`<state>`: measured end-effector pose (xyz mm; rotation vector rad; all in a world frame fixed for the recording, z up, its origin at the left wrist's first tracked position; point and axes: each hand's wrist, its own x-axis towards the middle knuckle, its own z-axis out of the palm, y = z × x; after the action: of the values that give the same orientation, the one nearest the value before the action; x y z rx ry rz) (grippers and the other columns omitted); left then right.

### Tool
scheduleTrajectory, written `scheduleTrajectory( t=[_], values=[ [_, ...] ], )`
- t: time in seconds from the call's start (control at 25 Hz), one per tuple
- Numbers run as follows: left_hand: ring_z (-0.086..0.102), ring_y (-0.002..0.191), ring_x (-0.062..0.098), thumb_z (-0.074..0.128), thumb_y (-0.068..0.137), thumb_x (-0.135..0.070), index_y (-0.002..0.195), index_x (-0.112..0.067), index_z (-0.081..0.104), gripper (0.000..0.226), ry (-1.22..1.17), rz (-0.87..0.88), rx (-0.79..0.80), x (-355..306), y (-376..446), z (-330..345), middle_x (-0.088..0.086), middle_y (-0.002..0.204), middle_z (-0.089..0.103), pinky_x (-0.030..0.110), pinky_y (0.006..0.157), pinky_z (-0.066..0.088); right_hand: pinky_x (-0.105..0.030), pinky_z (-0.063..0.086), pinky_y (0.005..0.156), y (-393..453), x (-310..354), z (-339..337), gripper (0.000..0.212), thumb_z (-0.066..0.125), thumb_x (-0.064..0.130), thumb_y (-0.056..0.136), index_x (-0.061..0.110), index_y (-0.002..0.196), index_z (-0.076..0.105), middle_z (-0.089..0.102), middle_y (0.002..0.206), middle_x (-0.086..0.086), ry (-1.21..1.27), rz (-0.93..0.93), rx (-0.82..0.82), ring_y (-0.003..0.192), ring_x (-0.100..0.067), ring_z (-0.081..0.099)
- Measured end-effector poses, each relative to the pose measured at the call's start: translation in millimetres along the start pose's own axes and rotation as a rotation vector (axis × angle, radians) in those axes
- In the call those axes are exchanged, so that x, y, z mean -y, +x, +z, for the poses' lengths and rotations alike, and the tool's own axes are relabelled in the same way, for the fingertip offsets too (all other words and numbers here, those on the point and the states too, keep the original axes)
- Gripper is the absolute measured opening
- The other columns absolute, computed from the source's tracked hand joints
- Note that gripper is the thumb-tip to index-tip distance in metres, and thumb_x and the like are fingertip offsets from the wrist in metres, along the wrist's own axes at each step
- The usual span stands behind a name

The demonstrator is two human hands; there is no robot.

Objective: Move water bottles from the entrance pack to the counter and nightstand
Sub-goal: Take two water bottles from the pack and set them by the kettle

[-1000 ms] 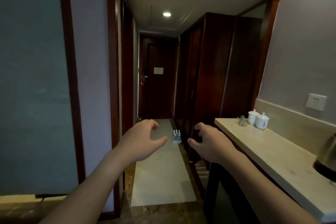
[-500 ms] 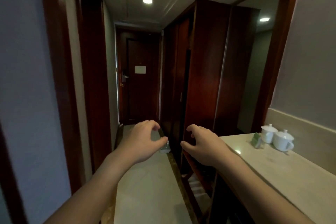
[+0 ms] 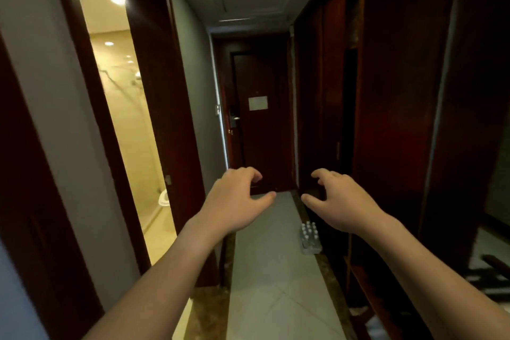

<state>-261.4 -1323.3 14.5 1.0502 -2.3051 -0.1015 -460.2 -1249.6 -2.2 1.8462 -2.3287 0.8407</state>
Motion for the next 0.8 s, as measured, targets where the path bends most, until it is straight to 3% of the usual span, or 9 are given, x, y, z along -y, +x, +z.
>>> scheduleTrajectory(
  t=[0.16,0.44,0.68,0.8],
  values=[
    [0.053,0.117,0.010,0.056,0.082,-0.060,0.129,-0.025,0.053,0.059,-0.033,-0.079,0.009,59,86,48,-0.009,0.125,0.060,0.039,0.099,0.048,-0.041,0.044,0.105,110,-16,46,0.066,0.054,0.057,0.090,0.024,0.146,0.039,0.054,0.142,0.000,-0.035,-0.037,0.018,0.131,-0.024,0.047],
    [0.057,0.108,0.011,0.062,0.080,-0.056,0.124,-0.023,0.057,0.055,-0.163,-0.046,0.034,177,261,153,-0.011,0.110,0.063,0.033,0.092,0.050,-0.043,0.047,0.102,311,-52,141,0.063,0.055,0.055,0.091,0.024,0.145,0.042,0.055,0.139,-0.001,-0.047,-0.039,0.010,0.127,-0.024,0.050],
    [0.057,0.103,0.006,0.064,0.081,-0.052,0.123,-0.025,0.056,0.051,-0.269,-0.014,0.106,253,437,211,-0.013,0.109,0.062,0.029,0.087,0.050,-0.030,0.049,0.087,481,-76,187,0.060,0.058,0.052,0.092,0.023,0.143,0.044,0.057,0.133,0.001,-0.028,0.057,0.017,0.116,-0.018,0.057],
    [0.058,0.102,0.005,0.065,0.079,-0.054,0.123,-0.025,0.056,0.053,-0.296,0.008,0.132,270,514,246,-0.014,0.107,0.062,0.029,0.086,0.052,-0.030,0.049,0.082,550,-102,204,0.059,0.057,0.053,0.091,0.024,0.141,0.045,0.060,0.127,0.002,-0.023,0.104,0.008,0.110,-0.017,0.059]
  ],
)
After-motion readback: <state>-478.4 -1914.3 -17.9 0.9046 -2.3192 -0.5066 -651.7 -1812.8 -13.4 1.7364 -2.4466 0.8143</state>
